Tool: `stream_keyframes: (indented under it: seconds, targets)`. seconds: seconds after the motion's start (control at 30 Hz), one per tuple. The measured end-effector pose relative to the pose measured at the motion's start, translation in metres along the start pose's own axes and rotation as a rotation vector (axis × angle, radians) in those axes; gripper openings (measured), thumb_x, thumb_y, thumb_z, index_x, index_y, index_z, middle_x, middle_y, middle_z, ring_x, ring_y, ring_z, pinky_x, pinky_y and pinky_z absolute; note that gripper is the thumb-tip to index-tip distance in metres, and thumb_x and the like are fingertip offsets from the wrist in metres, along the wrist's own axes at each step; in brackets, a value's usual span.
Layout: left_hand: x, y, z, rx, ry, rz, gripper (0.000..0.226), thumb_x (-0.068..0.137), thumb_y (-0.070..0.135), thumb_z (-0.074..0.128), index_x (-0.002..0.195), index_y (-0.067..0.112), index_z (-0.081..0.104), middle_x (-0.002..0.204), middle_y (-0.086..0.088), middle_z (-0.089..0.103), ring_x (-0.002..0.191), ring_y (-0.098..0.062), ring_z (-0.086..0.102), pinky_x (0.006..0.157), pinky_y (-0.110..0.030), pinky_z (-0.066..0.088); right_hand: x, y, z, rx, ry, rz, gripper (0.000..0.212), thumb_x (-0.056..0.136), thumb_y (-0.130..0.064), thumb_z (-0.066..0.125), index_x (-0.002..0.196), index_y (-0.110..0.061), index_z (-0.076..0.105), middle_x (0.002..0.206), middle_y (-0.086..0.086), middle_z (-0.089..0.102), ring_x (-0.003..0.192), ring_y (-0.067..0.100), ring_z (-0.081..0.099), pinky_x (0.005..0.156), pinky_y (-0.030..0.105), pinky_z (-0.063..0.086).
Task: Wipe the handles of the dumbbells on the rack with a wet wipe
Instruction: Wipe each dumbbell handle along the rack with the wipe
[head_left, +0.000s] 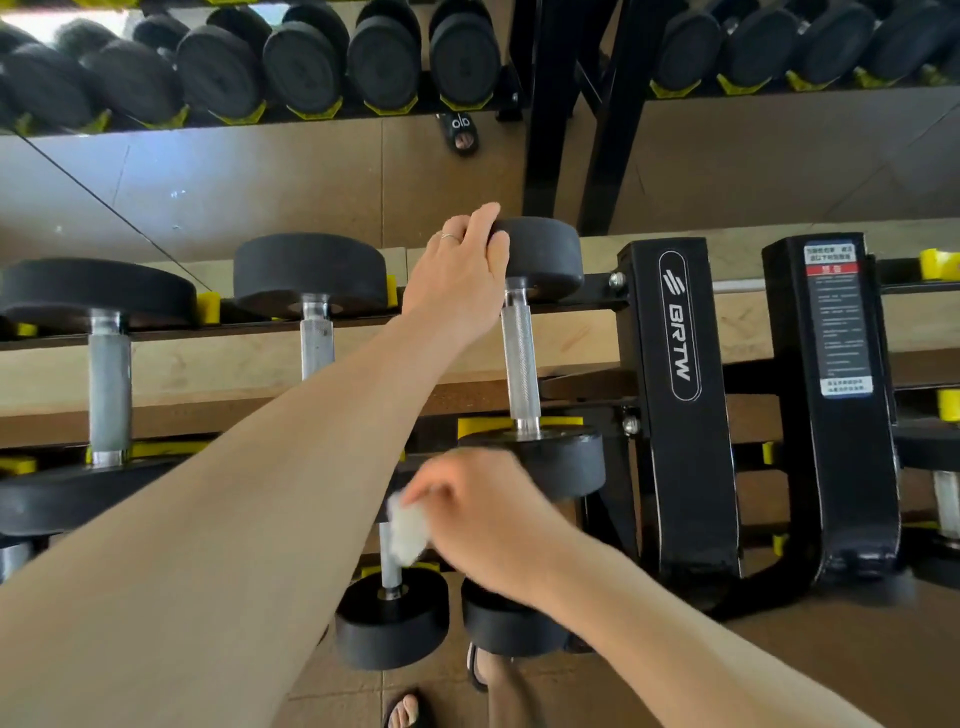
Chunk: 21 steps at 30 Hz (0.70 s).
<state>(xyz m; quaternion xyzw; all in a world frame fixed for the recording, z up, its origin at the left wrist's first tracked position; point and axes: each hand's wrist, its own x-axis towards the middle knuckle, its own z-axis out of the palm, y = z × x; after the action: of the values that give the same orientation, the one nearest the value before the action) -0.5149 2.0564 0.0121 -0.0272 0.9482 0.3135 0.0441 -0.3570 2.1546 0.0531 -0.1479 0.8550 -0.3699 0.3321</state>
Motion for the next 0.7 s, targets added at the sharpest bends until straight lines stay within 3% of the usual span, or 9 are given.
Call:
stream_keyframes:
  seconds: [0.07,0.13,0.2,0.33,0.43,0.5,0.7]
  targets:
    - [-0.016,-0.009,-0.007,-0.047,-0.029,0.021,0.051,0.111,0.039,0.02,0.16,0.026,0.022,0.165,0.0,0.026,0.151,-0.018,0.024,0.121,-0.033,0.024,-0.003,-0.005,0.023,0.005,-0.055,-0.051,0.031,0.099,-0.016,0.043,0.116,-0.017,0.069,0.114,0.001,0.065,0.094,0.007,0.059,0.075,0.013,0.045]
    - [-0.042,-0.022,-0.013,-0.069,-0.037,0.03,0.051,0.111,0.038,0.021,0.16,0.024,0.026,0.165,0.002,0.026,0.152,-0.013,0.022,0.119,-0.025,0.017,-0.003,0.006,0.034,-0.022,-0.033,0.001,0.03,0.1,-0.018,0.044,0.118,-0.014,0.068,0.117,0.004,0.065,0.099,0.012,0.061,0.082,0.02,0.05]
    - [-0.075,-0.032,-0.014,-0.105,-0.034,0.046,0.048,0.111,0.035,0.024,0.155,0.02,0.037,0.16,0.003,0.037,0.147,-0.012,0.032,0.115,-0.023,0.022,-0.003,0.025,0.043,-0.091,-0.015,0.054,0.029,0.1,-0.02,0.045,0.117,-0.01,0.067,0.117,0.007,0.065,0.103,0.016,0.061,0.087,0.027,0.051]
    - [-0.144,-0.045,-0.004,-0.189,0.001,0.104,0.036,0.111,0.026,0.03,0.13,0.015,0.059,0.127,-0.001,0.06,0.116,-0.013,0.053,0.099,-0.03,0.044,-0.016,0.069,0.063,-0.088,0.12,0.161,0.031,0.1,-0.019,0.043,0.118,-0.02,0.068,0.118,-0.001,0.066,0.099,0.009,0.06,0.076,0.017,0.043]
    - [-0.179,-0.055,0.012,-0.199,-0.016,0.115,0.033,0.11,0.024,0.031,0.112,0.009,0.061,0.105,-0.007,0.062,0.097,-0.017,0.055,0.088,-0.038,0.045,-0.031,0.1,0.079,-0.015,0.307,0.245,0.029,0.096,-0.016,0.048,0.113,-0.027,0.069,0.112,-0.004,0.069,0.091,0.009,0.066,0.08,0.027,0.054]
    - [-0.197,-0.062,0.021,-0.207,-0.017,0.156,0.033,0.11,0.023,0.032,0.11,0.007,0.061,0.103,-0.006,0.062,0.096,-0.016,0.055,0.088,-0.034,0.044,-0.039,0.115,0.089,0.032,0.389,0.28,0.03,0.094,-0.013,0.048,0.112,-0.028,0.067,0.108,-0.003,0.069,0.083,0.011,0.068,0.078,0.031,0.057]
    - [-0.235,-0.095,0.059,-0.19,-0.017,0.203,0.032,0.111,0.025,0.032,0.125,0.017,0.059,0.115,0.003,0.062,0.106,-0.008,0.056,0.09,-0.021,0.044,-0.04,0.152,0.133,0.077,0.539,0.33,0.032,0.095,-0.009,0.046,0.099,-0.023,0.074,0.108,0.0,0.069,0.09,0.018,0.068,0.078,0.026,0.053]
